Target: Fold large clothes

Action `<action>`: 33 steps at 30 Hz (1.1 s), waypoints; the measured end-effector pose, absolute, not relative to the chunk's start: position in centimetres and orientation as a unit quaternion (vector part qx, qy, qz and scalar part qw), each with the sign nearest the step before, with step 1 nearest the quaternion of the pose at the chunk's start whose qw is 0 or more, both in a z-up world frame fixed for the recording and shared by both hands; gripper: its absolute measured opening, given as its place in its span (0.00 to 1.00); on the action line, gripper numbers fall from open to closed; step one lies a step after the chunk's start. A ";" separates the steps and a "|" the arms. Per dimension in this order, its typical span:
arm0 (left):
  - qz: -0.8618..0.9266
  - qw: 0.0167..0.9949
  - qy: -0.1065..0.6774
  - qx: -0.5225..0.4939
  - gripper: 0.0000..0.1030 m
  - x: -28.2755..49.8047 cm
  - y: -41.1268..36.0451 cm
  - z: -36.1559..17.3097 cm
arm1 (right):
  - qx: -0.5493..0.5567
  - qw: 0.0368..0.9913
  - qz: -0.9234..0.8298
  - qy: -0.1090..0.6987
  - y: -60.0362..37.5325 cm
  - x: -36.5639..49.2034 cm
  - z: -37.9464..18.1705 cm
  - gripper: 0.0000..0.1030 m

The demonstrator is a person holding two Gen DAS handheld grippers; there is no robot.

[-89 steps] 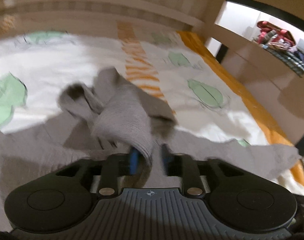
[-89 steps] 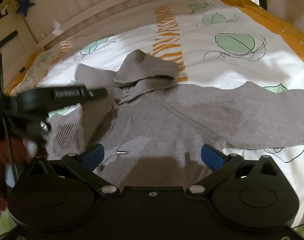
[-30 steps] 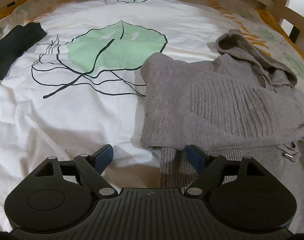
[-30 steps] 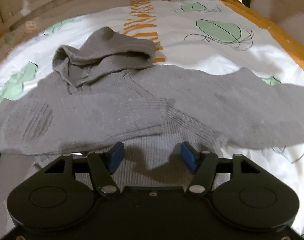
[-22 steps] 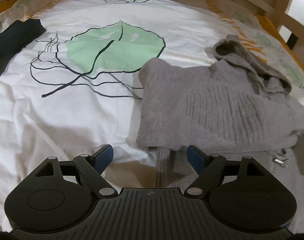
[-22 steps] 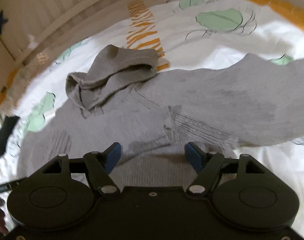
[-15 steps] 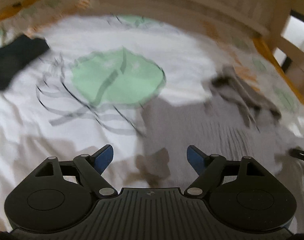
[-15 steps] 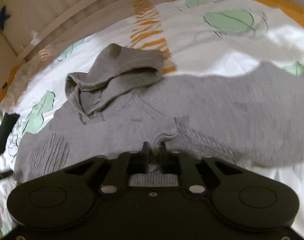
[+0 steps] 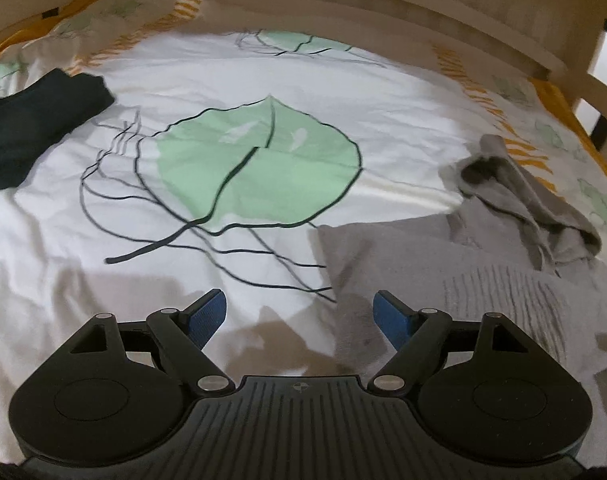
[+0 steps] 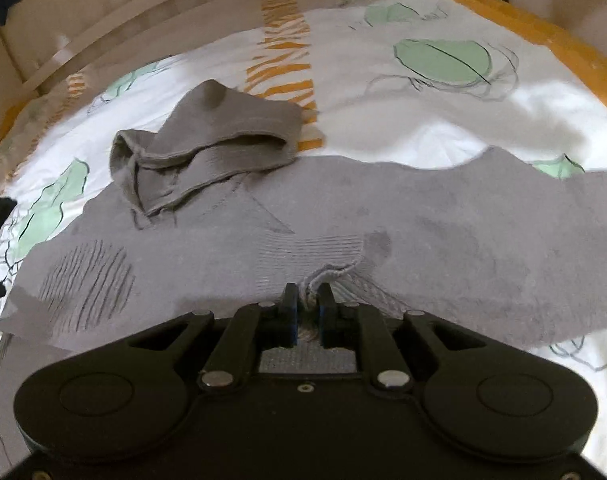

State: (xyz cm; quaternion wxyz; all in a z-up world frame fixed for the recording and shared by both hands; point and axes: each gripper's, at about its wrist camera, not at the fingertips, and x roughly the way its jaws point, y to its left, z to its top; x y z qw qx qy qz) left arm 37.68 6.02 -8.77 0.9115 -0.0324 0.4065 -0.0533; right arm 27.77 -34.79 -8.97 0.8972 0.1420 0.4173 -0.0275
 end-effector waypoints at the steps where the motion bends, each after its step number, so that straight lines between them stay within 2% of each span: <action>1: -0.054 0.908 0.415 -0.019 0.78 37.8 5.8 -9.2 | 0.141 0.899 -0.023 0.415 -34.6 27.9 -8.8 0.22; 3: -0.051 0.891 0.452 0.012 0.76 37.7 5.3 -10.7 | 0.142 0.899 -0.017 0.414 -34.4 27.8 -8.8 0.24; 5: -0.051 0.891 0.452 0.011 0.77 37.0 5.7 -11.4 | 0.139 0.898 -0.015 0.416 -34.3 27.7 -8.9 0.24; 14: -0.066 0.887 0.457 0.014 0.73 35.4 7.3 -8.8 | 0.147 0.896 -0.012 0.420 -34.8 27.7 -8.7 0.25; 17: -0.111 0.886 0.448 0.044 0.73 33.6 7.1 -8.0 | 0.151 0.895 -0.006 0.419 -34.8 27.8 -8.5 0.40; 18: -0.123 0.882 0.450 0.063 0.73 33.1 6.7 -8.3 | 0.153 0.895 -0.004 0.418 -34.8 27.8 -8.5 0.41; 22: -0.134 0.876 0.451 0.104 0.73 33.3 4.8 -10.0 | 0.145 0.896 -0.001 0.419 -34.1 27.9 -8.6 0.41; 33: -0.042 0.910 0.412 0.038 0.77 35.9 5.2 -11.5 | 0.143 0.898 -0.001 0.415 -33.8 27.8 -8.6 0.41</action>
